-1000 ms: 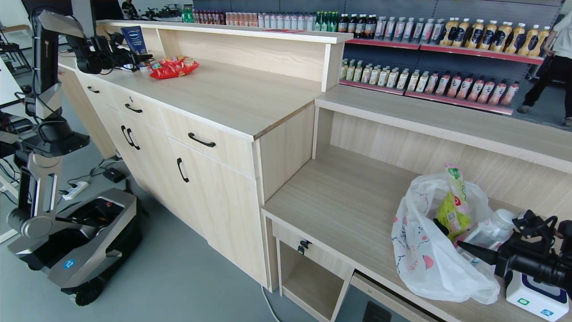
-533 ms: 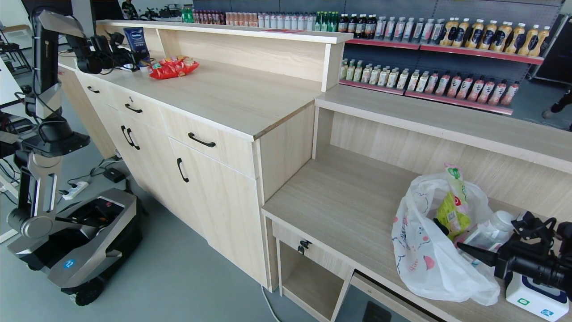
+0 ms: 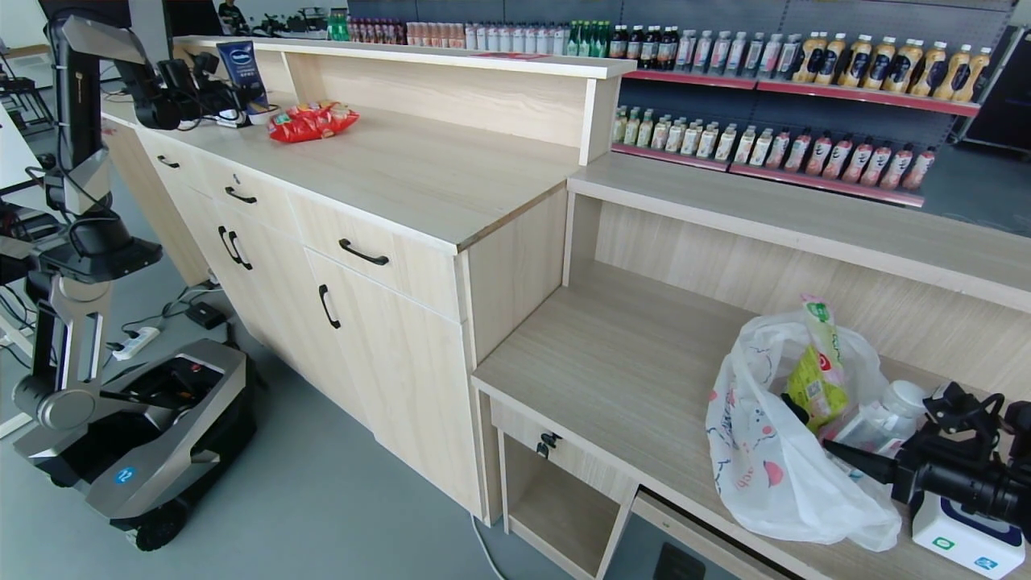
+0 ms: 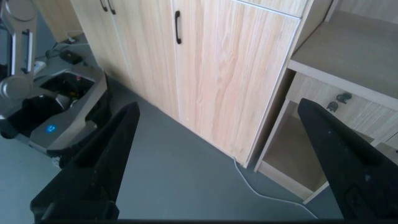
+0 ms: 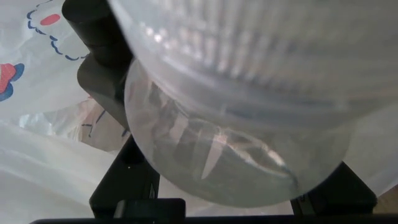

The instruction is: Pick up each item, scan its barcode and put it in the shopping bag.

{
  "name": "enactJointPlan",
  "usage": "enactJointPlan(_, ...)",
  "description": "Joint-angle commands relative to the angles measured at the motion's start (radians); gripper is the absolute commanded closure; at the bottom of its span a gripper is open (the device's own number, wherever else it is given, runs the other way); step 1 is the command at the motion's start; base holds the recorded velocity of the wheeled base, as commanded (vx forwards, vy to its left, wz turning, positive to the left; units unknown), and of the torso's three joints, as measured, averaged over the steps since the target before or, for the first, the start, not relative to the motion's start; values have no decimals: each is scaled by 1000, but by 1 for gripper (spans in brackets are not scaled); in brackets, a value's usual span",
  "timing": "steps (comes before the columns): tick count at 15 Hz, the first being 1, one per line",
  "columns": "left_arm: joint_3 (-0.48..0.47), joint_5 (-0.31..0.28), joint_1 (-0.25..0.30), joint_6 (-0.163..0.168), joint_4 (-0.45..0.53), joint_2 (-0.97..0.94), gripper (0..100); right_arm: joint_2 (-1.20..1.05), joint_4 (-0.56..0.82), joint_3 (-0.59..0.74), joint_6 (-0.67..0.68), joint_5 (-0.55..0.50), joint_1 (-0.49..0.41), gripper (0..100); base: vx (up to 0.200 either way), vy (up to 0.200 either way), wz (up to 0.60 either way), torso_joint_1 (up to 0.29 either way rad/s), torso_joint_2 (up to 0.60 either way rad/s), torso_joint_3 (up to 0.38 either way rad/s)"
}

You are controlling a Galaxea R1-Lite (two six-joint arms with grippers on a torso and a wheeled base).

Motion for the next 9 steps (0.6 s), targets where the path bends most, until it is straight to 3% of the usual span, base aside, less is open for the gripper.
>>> enactJointPlan(1, 0, 0, 0, 0, 0, 0, 0, -2, 1, 1, 1, 0, 0, 0, 0, 0, 0, 0, 0, 0)
enactJointPlan(9, 0, 0, 2, 0, 0, 0, 0, -83, 6, -13, 14, 12, -1, 0, 0, 0, 0, 0, 0, 0)
